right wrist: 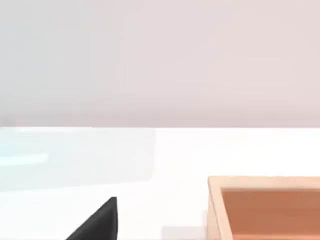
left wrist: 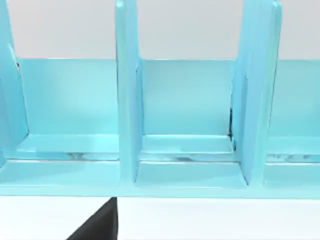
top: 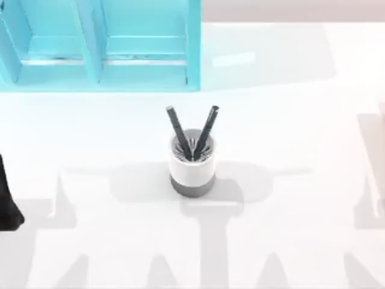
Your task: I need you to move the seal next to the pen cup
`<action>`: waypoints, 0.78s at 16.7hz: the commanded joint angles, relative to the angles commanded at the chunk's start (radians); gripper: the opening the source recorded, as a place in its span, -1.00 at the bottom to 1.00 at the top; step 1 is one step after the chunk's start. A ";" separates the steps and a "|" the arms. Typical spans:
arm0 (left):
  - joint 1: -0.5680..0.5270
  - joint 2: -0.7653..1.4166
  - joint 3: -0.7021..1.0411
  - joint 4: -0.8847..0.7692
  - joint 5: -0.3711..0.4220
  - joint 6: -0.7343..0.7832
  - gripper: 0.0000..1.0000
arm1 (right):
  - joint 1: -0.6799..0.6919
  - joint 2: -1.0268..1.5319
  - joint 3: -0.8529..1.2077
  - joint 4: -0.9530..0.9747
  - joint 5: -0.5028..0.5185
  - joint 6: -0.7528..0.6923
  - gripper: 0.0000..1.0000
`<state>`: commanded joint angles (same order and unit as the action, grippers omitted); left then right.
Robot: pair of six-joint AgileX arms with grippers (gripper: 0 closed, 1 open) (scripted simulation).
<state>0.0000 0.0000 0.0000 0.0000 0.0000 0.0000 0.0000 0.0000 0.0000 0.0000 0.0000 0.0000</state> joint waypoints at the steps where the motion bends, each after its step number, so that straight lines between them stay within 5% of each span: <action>1: 0.000 0.000 0.000 0.000 0.000 0.000 1.00 | 0.000 0.000 0.000 0.000 0.000 0.000 1.00; 7: 0.036 0.159 0.159 -0.147 -0.001 0.037 1.00 | 0.000 0.000 0.000 0.000 0.000 0.000 1.00; 13: 0.119 0.683 0.578 -0.539 0.000 0.129 1.00 | 0.000 0.000 0.000 0.000 0.000 0.000 1.00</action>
<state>0.1193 0.6831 0.5784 -0.5394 0.0005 0.1293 0.0000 0.0000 0.0000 0.0000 0.0000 0.0000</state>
